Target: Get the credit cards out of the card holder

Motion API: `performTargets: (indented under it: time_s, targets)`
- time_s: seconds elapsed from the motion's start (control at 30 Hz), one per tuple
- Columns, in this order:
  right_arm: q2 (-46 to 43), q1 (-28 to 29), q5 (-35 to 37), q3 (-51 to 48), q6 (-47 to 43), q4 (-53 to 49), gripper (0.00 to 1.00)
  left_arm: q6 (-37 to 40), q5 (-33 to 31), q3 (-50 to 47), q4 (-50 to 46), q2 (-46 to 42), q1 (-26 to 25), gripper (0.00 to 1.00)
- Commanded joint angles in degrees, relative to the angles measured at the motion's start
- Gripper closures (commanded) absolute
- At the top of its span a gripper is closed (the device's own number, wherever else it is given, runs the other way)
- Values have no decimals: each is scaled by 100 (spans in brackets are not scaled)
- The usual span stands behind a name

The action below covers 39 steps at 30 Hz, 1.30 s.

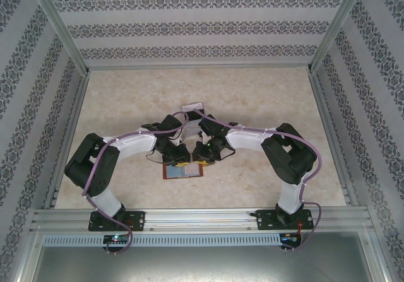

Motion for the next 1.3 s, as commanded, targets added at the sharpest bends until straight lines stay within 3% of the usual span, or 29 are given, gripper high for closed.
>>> performTargets:
  time_s: [0.0,0.67,0.97,1.27]
  targets:
    - [106,31,347,-110,-85,-453,76,-79,138,-94,133,105,44,82]
    - [119,34,364,-120,-102,-502,72,402,-851,226,-1001,54,50,81]
    - [-5,32,340,-133,-58,-436,72,-65,-54,74,-131,-147,43,80]
    - [-246,18,338,-133,-35,-458,73,-139,85,0,82,53,48,80]
